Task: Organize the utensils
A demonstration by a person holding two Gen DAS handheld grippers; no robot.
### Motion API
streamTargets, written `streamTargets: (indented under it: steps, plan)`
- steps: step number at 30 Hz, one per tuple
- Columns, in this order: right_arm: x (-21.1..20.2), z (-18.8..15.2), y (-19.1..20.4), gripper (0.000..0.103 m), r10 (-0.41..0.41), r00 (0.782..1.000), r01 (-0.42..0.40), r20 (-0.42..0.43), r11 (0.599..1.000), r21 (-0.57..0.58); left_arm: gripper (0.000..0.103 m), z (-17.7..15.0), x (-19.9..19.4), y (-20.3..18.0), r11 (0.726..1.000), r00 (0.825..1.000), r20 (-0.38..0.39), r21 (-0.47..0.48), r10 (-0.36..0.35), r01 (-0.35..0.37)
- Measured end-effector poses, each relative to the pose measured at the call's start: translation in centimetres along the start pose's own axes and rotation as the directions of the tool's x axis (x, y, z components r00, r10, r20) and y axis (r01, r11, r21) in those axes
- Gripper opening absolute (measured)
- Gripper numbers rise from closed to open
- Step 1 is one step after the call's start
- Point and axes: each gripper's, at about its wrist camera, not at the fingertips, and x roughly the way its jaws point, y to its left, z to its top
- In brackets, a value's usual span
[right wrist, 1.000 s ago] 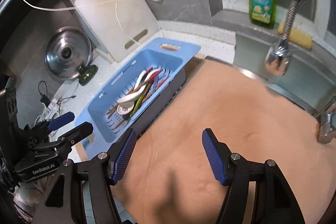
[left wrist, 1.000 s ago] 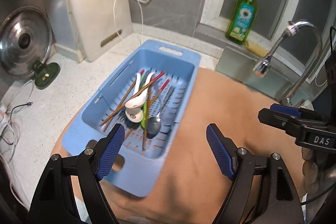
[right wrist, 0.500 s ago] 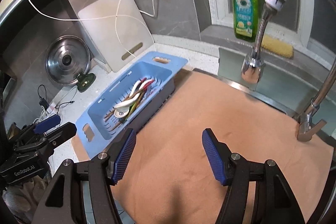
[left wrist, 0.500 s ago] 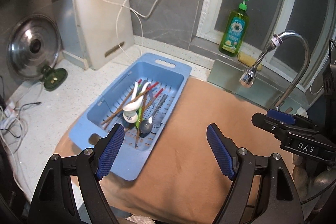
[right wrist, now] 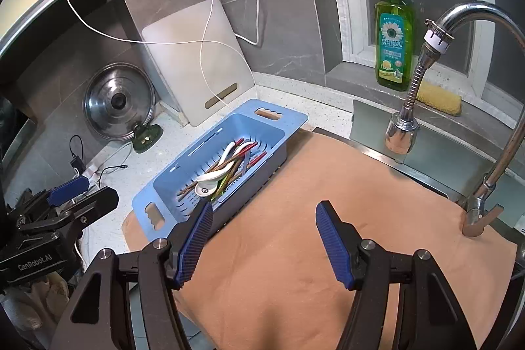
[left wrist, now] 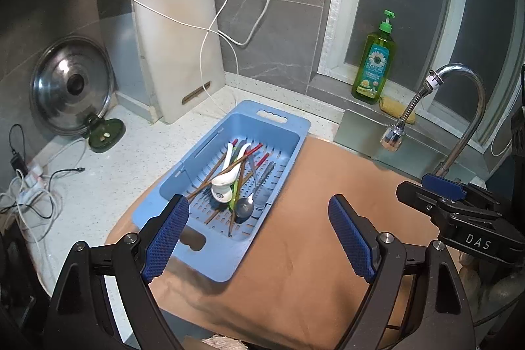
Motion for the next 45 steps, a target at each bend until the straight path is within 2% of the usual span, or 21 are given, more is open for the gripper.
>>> streamTargets:
  steps: [45]
  plan:
    - [0.81,-0.41,-0.19,0.062,-0.005,1.000,0.006,-0.023,1.000,0.006,0.087,-0.05,-0.12,0.17,1.000,1.000,-0.003,0.008,-0.019,0.019]
